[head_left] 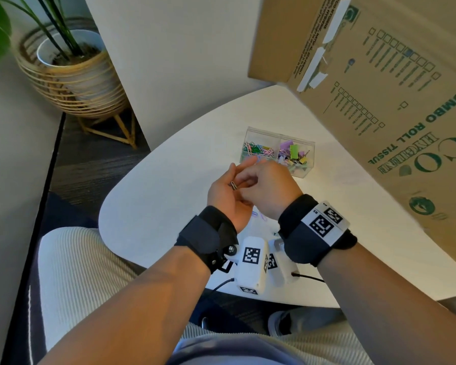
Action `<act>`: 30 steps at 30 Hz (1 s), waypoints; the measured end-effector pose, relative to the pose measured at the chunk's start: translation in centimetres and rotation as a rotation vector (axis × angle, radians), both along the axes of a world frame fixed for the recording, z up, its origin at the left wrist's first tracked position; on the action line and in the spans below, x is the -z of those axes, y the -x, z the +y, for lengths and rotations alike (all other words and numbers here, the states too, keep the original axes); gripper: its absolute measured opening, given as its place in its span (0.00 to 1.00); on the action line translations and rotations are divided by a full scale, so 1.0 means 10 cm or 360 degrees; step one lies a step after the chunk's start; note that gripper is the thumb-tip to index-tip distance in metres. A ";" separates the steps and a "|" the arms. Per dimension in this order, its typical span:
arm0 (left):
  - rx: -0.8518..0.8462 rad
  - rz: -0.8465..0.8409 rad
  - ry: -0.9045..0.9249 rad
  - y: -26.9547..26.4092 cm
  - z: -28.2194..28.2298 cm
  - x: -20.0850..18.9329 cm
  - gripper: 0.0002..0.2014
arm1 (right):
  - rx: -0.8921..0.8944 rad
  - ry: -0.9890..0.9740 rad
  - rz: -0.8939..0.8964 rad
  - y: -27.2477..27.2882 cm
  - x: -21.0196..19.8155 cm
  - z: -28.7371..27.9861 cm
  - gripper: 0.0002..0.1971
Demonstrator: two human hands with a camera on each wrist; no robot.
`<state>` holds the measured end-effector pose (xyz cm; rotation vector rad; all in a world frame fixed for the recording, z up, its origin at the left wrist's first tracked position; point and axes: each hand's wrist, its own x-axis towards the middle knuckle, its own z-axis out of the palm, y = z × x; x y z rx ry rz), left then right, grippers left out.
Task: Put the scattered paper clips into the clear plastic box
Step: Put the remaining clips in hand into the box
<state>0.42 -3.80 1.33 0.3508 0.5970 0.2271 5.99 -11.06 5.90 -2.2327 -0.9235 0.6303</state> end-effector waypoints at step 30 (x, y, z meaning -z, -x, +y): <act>0.0309 0.0529 -0.1058 0.33 0.29 0.02 0.08 | 0.0650 -0.0263 -0.0065 -0.66 0.08 -0.10 0.03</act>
